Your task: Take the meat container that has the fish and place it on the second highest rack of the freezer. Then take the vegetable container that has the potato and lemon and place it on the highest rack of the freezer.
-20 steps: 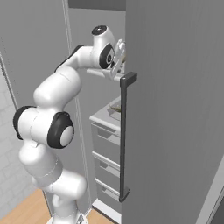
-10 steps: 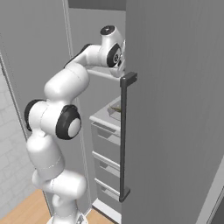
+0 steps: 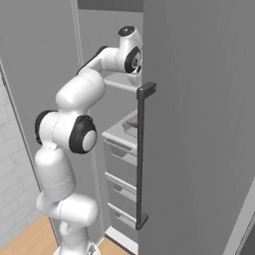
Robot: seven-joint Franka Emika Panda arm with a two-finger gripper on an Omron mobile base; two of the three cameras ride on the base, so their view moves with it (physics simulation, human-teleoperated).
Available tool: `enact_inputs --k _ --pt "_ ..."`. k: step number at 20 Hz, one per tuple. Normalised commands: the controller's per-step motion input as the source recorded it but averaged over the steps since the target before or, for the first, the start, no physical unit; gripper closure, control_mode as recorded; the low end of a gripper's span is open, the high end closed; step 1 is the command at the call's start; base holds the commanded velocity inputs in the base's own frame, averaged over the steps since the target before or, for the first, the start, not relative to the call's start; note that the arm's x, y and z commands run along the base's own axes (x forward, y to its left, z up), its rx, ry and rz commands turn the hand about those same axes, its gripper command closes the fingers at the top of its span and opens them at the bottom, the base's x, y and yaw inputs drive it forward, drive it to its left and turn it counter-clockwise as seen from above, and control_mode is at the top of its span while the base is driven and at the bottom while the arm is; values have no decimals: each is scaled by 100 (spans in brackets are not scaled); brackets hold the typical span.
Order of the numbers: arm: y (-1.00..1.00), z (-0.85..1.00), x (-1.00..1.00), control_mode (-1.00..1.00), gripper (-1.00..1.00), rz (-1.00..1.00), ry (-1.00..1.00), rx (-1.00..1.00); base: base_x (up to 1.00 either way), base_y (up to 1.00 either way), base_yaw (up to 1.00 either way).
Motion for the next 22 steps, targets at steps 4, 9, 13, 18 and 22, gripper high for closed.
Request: enact_inputs --k 4,9,13,18,22 --pt "0 0 0 -100 -100 0 0 0 0 0 0" --pt "0 0 0 -100 -100 0 0 0 0 0 0" --pt "0 0 0 -100 -100 0 0 0 0 0 0" --pt "0 9 -75 -100 -100 0 -28 0 0 0 0" --pt "38 6 -100 -100 -100 1 -39 -4 0 0 0"
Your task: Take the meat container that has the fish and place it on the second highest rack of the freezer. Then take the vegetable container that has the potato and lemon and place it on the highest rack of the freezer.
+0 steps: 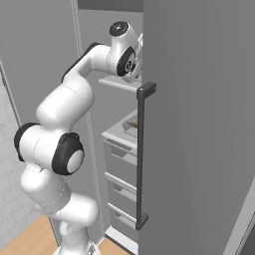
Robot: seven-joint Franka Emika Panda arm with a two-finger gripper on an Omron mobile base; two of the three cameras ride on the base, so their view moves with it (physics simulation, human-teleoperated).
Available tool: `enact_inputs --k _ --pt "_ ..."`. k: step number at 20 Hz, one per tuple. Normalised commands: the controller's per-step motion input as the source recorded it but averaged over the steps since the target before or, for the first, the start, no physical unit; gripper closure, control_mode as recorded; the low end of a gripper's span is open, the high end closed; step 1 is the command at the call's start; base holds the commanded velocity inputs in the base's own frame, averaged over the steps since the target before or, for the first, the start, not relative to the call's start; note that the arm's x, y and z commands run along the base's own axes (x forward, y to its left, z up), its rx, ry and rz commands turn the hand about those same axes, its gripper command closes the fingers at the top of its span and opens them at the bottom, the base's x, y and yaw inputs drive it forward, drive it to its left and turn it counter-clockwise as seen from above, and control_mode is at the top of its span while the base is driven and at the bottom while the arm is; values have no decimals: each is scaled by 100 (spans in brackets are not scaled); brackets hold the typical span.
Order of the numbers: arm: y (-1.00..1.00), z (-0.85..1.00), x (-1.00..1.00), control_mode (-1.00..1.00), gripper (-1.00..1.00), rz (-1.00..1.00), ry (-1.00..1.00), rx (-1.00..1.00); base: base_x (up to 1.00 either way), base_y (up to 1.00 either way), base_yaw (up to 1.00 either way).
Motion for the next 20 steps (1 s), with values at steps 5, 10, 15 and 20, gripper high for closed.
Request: enact_inputs --k 5,10,15,20 --pt "67 14 -100 -100 -100 0 -22 -5 0 0 0" --pt "70 12 -100 -100 -100 1 -2 -2 0 0 0" --pt "46 -1 -100 -100 -100 7 5 0 0 0 0" --pt "16 -22 -100 -100 -100 13 18 2 0 0 0"
